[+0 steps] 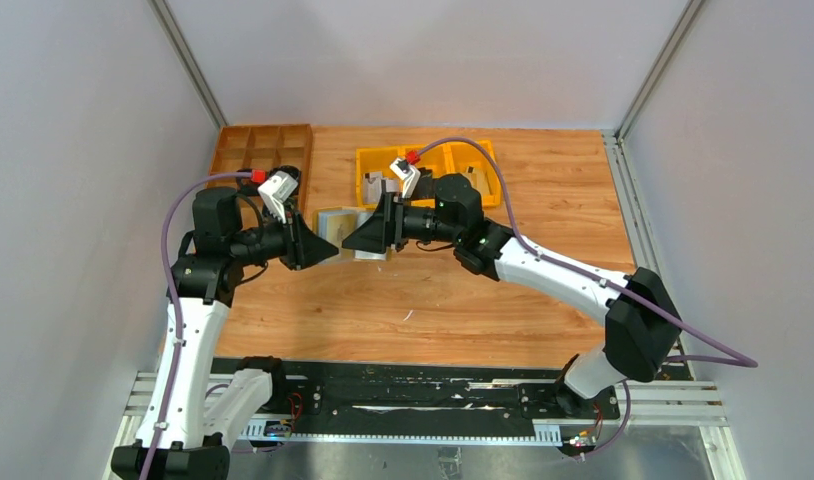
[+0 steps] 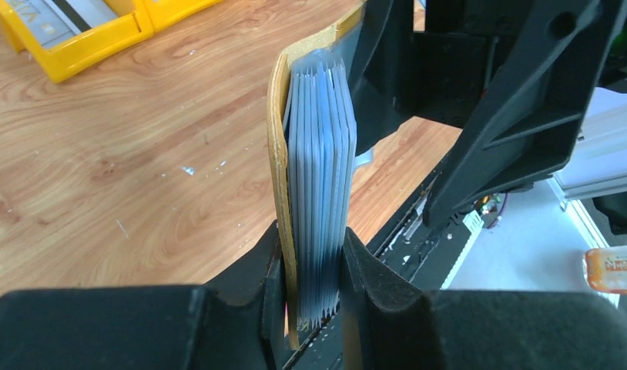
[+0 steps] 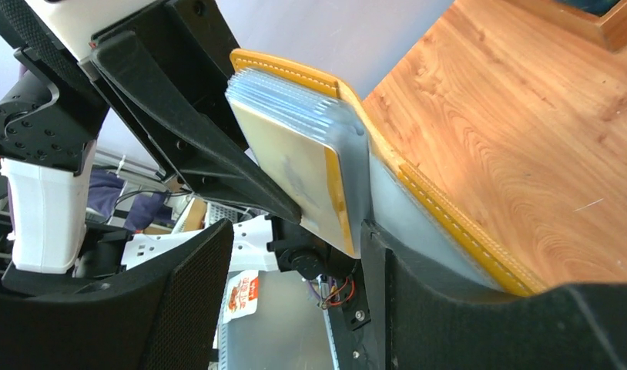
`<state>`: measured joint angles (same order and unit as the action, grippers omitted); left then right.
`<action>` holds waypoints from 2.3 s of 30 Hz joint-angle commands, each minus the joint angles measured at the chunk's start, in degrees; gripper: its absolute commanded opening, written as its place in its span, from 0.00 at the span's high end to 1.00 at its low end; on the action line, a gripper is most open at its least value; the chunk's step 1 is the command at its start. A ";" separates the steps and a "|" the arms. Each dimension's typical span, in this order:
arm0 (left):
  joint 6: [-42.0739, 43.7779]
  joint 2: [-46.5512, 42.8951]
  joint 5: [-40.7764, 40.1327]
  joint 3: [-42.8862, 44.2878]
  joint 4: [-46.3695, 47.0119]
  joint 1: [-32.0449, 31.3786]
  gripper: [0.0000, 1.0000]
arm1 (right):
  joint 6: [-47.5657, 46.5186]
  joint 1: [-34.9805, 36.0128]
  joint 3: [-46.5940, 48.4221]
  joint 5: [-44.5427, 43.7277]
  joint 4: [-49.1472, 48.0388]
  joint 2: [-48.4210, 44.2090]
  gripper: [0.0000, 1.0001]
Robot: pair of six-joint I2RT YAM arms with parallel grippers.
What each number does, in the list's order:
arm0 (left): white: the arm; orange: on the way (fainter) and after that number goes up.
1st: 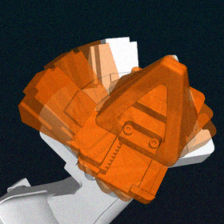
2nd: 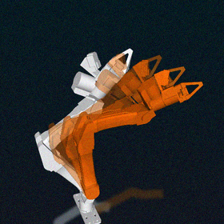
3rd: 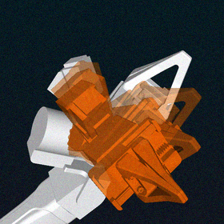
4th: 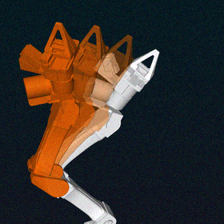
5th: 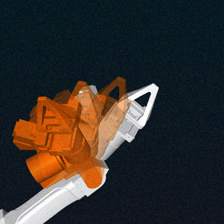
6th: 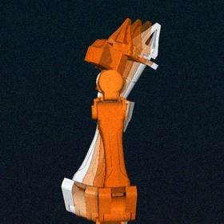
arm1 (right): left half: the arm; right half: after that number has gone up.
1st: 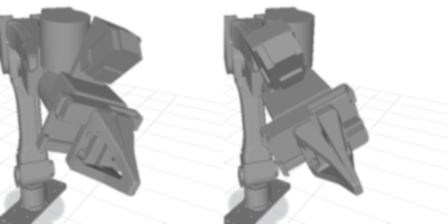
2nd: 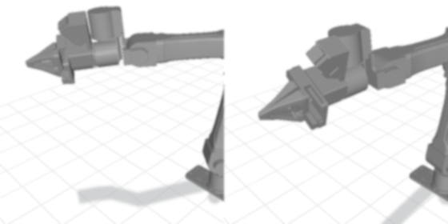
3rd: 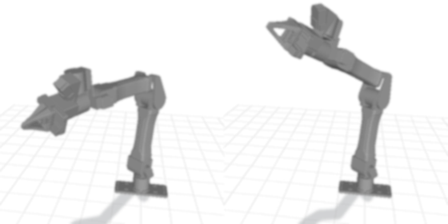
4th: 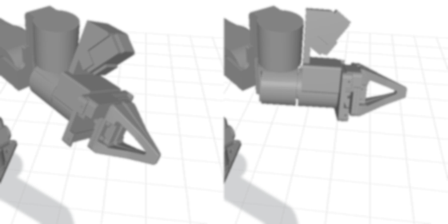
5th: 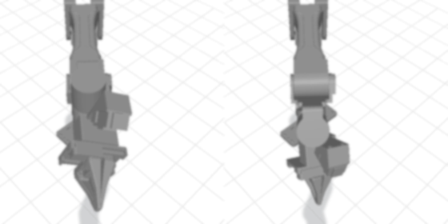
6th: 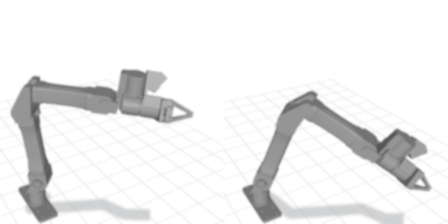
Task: Take the credit cards out of the card holder
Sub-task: Remove the credit card from the card holder.
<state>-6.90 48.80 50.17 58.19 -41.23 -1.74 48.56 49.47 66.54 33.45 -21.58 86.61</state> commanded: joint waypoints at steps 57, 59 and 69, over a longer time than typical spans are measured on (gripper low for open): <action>-4.95 -1.40 31.17 4.46 2.06 -0.31 0.73 | 16.24 -2.94 -18.49 13.80 -37.01 -6.78 1.00; -5.18 -1.36 30.61 4.48 2.05 -0.28 0.75 | 15.94 -2.93 -18.14 13.77 -36.24 -7.08 1.00; -5.05 -1.54 28.87 4.29 2.03 -0.31 0.77 | 8.16 -0.52 -11.64 12.35 -26.60 -8.82 0.55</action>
<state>-10.76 48.31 75.99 60.14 -40.34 -1.65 62.33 47.92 50.94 47.46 -53.87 78.89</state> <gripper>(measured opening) 0.307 0.446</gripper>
